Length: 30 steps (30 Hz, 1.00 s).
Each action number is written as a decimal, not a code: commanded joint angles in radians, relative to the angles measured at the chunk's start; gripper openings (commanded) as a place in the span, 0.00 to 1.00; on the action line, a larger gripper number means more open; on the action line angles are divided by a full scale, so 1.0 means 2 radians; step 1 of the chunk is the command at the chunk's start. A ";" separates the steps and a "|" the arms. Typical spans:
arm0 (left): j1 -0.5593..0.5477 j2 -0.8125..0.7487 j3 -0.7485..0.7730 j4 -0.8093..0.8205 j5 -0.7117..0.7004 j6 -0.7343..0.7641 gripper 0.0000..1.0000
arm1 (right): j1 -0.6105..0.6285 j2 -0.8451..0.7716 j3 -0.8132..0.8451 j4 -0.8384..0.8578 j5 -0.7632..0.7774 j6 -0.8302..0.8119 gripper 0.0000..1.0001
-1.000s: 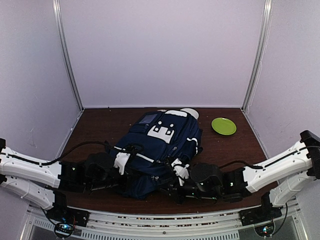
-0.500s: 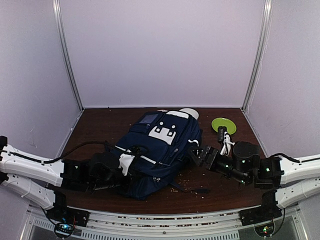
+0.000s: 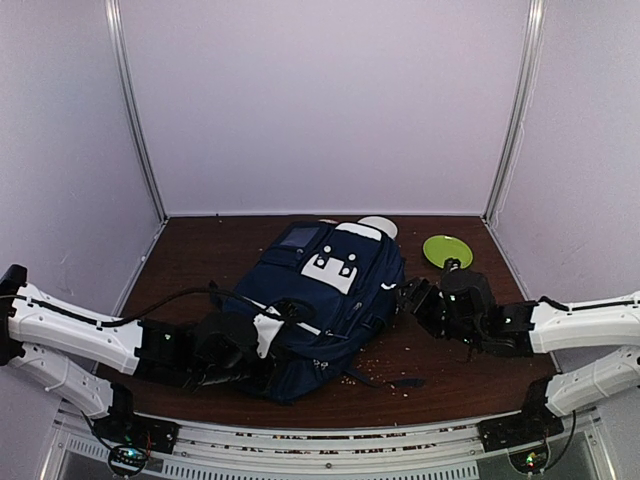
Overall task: Pack the student bag
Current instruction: Zip the student bag at the center of the board, then adjust the student bag at the center of the board.
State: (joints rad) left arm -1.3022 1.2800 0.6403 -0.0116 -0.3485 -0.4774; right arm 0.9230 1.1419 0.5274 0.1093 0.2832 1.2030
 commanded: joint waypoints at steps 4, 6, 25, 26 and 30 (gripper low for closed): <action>-0.004 -0.007 0.006 0.016 -0.033 -0.010 0.00 | -0.017 0.086 0.087 0.023 -0.090 -0.056 0.67; -0.013 -0.017 0.001 0.013 -0.052 -0.015 0.00 | -0.017 0.102 0.097 0.040 -0.120 -0.066 0.53; -0.184 -0.049 0.076 -0.172 -0.289 -0.151 0.00 | 0.061 0.211 0.349 -0.051 -0.222 -0.213 0.00; -0.187 -0.045 0.080 -0.182 -0.297 -0.165 0.00 | 0.066 0.222 0.364 -0.051 -0.231 -0.219 0.00; -0.190 -0.033 0.080 -0.206 -0.316 -0.212 0.00 | 0.085 0.278 0.426 -0.043 -0.266 -0.228 0.00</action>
State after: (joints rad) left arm -1.6920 1.1969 0.7586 -0.4240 -0.8417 -0.7715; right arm 1.0092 1.6272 1.2510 -0.0650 -0.0471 0.7956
